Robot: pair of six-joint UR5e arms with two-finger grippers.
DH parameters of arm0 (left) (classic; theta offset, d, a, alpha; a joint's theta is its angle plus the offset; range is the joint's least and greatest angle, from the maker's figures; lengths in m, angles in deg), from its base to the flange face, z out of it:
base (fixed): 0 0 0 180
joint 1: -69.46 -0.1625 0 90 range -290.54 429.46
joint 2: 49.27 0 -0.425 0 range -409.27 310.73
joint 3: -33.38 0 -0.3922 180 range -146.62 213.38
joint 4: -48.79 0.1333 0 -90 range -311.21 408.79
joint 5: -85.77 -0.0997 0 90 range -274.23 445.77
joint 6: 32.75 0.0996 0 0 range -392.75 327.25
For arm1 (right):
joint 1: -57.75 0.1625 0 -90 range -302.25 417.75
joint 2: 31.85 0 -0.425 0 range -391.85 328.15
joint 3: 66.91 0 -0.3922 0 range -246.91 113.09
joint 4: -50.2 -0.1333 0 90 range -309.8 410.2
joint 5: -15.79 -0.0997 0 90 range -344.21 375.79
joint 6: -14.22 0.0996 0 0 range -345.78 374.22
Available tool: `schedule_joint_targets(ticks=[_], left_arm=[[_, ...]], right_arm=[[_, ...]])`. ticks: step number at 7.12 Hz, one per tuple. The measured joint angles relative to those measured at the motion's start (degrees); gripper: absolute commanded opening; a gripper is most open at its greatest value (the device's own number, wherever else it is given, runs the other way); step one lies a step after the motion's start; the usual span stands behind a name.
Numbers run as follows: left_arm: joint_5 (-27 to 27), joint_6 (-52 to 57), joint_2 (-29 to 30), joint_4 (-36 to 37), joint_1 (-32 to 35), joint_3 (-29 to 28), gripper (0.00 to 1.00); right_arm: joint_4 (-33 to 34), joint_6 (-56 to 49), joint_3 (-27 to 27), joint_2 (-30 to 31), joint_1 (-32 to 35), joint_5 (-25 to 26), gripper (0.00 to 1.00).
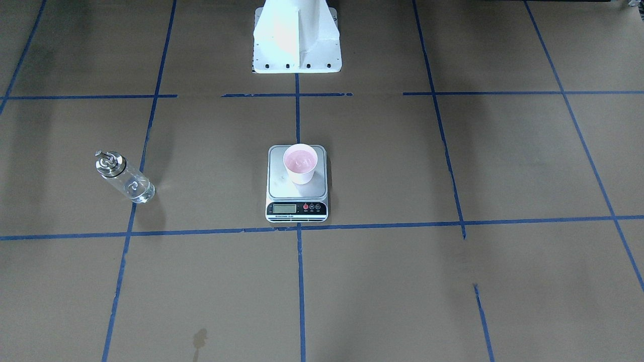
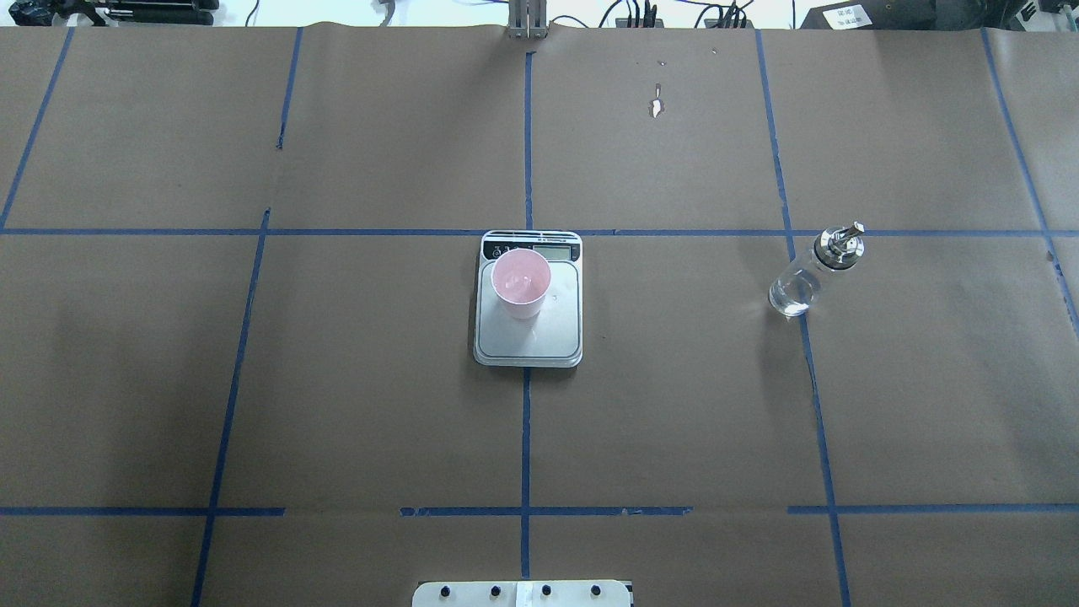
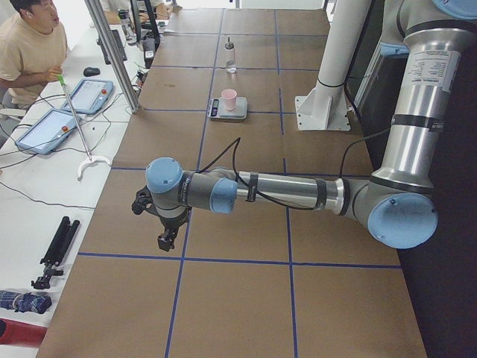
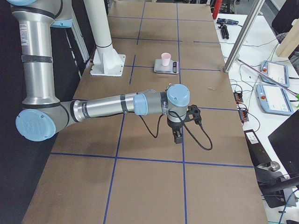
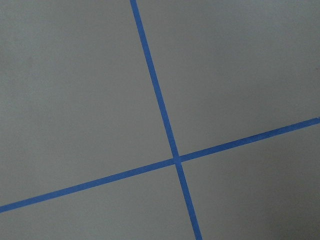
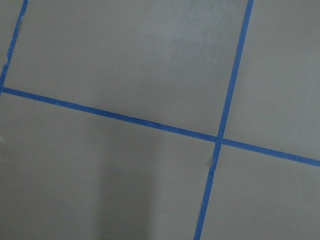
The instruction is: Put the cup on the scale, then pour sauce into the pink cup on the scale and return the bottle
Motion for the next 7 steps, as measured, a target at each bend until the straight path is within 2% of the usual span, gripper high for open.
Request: schedule_joint_targets(ticks=[2,4,7], left_arm=[[-0.23,-0.88,1.14,3.75,-1.45,0.55,1.00],[-0.56,-1.02,2.86,9.28,-1.39,-3.18,1.00],[-1.07,-0.70,3.27,10.43,0.19,-5.91,1.00]], right_arm=[[-0.01,0.41,-0.10,0.69,-0.36,-0.36,1.00],[-0.02,0.84,0.01,0.69,-0.40,-0.67,1.00],[2.09,0.87,-1.68,0.19,-3.47,0.29,1.00]])
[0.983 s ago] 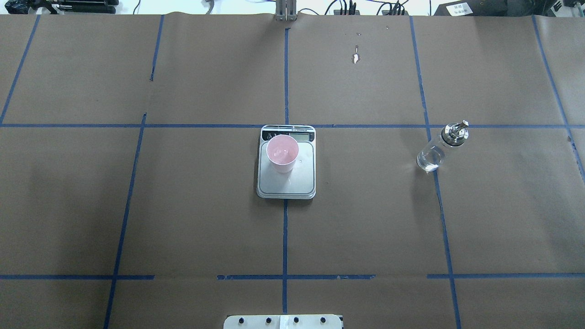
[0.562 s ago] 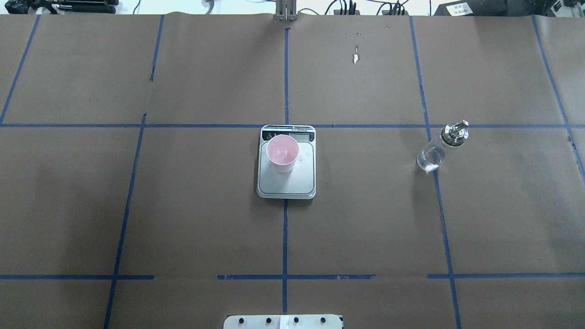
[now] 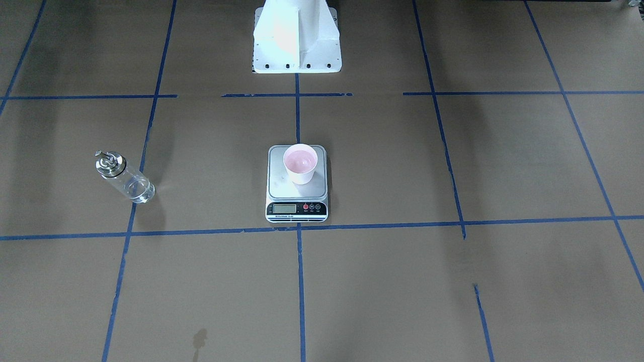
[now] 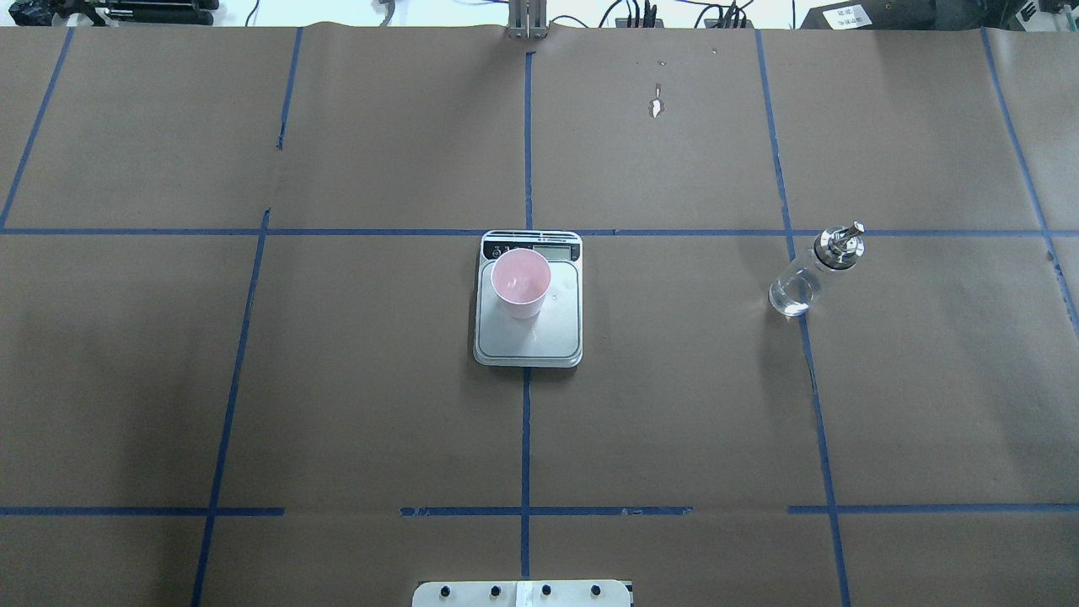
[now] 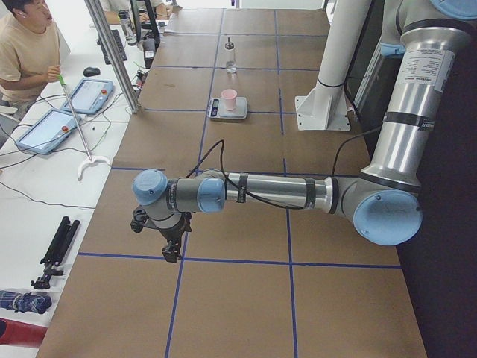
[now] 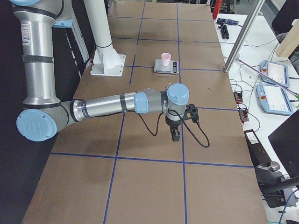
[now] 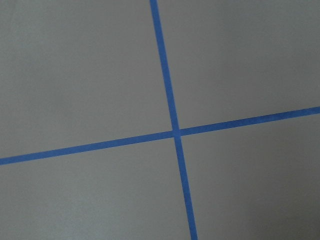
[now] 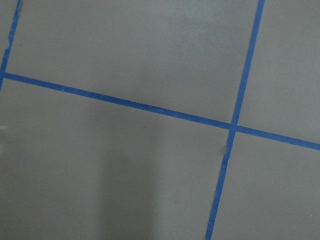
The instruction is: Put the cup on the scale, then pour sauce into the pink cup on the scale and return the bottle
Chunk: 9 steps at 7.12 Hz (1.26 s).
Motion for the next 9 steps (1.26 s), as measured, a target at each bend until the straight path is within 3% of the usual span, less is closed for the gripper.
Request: schedule_joint_targets(ticks=[9], left_arm=[[-0.38,-6.40,0.09,0.34,3.77,3.76,1.00]], right_arm=[[1.91,-0.06,0.51,1.10,-1.87,1.11,1.00]])
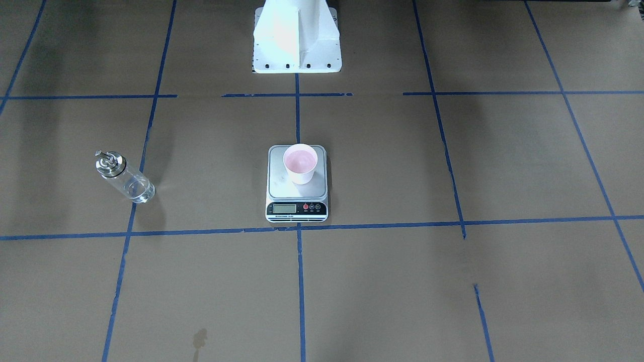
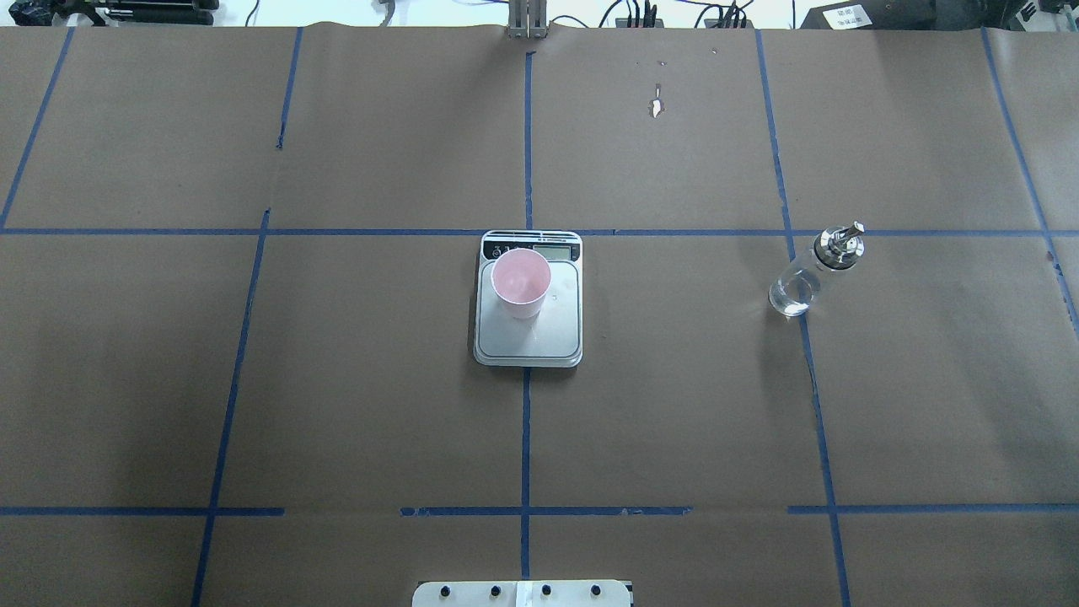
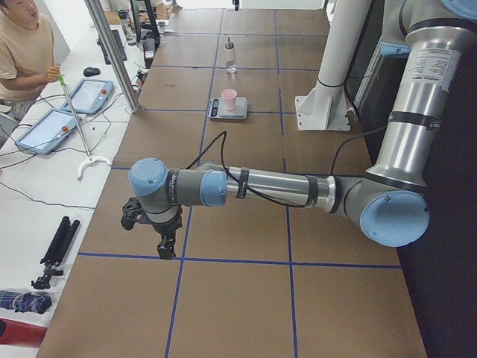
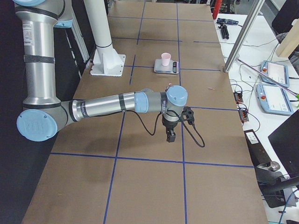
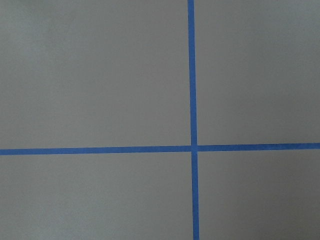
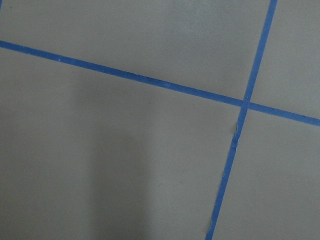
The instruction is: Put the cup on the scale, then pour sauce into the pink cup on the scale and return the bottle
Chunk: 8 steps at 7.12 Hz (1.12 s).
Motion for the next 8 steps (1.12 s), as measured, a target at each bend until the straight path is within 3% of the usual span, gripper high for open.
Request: schedule_joint_targets(ticks=[8], left_arm=[[-0.09,-0.32,-0.10,0.05,0.04,0.62,1.00]], right_arm=[[-0.57,-0.64,0.49,2.36,0.06,0.45,1.00]])
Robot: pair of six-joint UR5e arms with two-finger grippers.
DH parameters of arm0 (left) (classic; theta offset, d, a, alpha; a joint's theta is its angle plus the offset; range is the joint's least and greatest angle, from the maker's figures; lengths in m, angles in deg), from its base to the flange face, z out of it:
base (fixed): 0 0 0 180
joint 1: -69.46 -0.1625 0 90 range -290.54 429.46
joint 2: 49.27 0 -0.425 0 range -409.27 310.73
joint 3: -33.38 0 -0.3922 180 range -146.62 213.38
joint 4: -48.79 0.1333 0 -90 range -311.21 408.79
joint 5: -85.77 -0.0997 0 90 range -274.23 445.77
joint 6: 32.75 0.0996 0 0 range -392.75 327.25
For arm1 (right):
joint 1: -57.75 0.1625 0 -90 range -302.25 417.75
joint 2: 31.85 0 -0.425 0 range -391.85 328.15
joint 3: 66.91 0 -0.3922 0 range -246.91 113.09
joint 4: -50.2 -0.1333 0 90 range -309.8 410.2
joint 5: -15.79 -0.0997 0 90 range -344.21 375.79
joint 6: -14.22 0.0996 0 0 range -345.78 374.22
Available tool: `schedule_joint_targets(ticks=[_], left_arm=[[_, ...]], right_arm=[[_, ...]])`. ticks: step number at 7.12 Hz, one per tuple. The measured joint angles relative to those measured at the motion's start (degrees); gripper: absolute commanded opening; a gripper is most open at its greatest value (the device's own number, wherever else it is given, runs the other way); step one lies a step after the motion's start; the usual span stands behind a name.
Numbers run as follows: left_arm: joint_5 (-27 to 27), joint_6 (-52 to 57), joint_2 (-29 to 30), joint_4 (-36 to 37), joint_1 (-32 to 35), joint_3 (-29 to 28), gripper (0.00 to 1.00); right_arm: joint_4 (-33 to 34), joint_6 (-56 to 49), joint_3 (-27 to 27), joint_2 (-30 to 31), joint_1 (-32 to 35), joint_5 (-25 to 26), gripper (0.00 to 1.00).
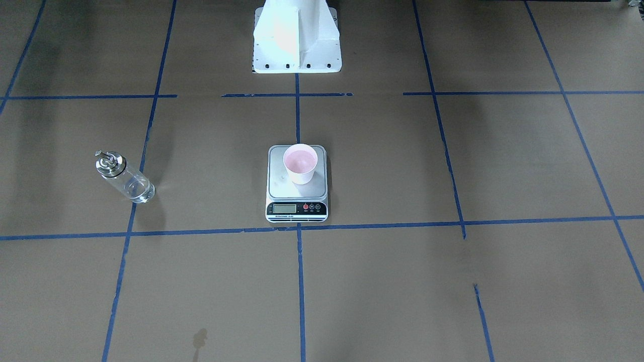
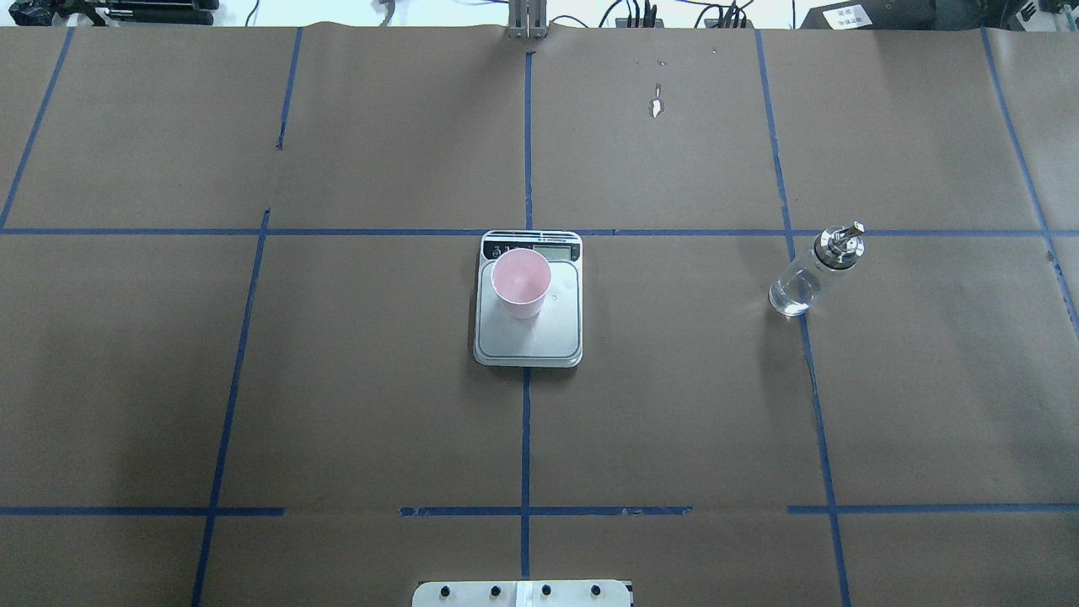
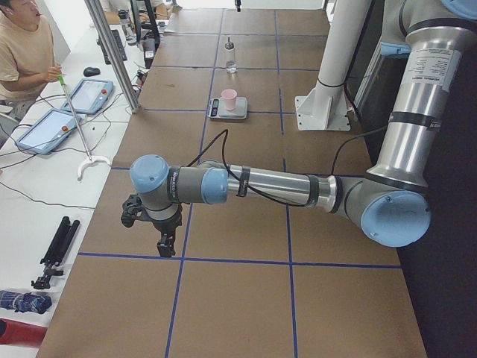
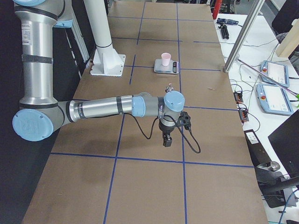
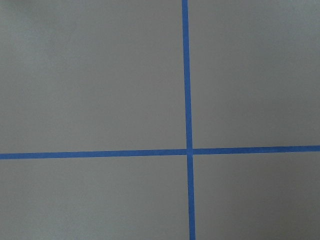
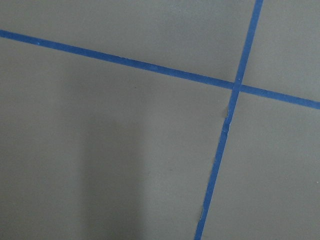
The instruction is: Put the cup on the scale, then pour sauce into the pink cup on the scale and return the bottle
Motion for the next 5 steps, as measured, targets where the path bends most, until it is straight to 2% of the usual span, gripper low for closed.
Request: schedule_joint_targets(ticks=[5], left_arm=[[0.47,-0.08,0.01,0.48,0.00,1.86,1.00]], right_arm=[[-0.15,0.34,-0.55,0.75,0.04,-0.12,1.00]])
